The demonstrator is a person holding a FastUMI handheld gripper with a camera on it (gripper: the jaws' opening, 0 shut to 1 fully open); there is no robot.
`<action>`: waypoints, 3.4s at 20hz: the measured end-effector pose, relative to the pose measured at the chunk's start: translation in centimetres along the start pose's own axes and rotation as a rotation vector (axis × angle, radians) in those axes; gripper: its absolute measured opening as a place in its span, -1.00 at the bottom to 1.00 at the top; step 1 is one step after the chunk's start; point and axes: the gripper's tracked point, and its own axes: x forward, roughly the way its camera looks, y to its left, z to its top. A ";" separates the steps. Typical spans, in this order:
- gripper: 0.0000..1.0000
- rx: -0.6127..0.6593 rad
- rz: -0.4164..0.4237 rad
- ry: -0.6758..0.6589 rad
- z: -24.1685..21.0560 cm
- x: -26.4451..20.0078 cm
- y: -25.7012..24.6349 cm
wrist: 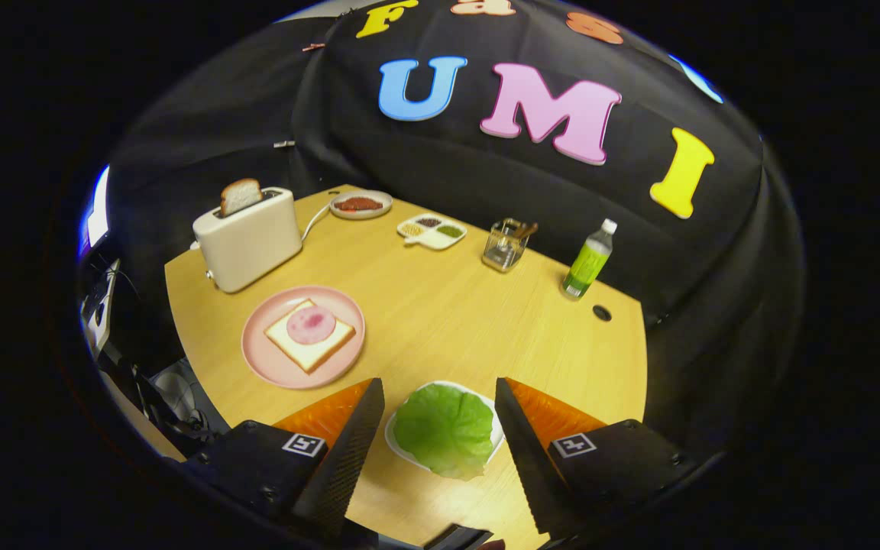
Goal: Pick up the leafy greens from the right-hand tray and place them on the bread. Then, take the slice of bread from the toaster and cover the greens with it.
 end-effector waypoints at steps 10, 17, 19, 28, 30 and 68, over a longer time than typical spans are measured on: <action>0.46 -0.019 0.163 0.227 -8.7 7.2 -0.9; -0.01 0.016 0.176 0.314 -11.1 9.6 -1.3; -0.23 0.036 0.161 0.317 -11.2 9.6 -1.9; -0.89 -0.029 0.154 0.289 -10.7 9.1 -1.3; -0.89 -0.008 0.144 0.257 -9.6 8.3 -1.6; 0.02 0.069 0.252 0.088 9.0 10.1 19.5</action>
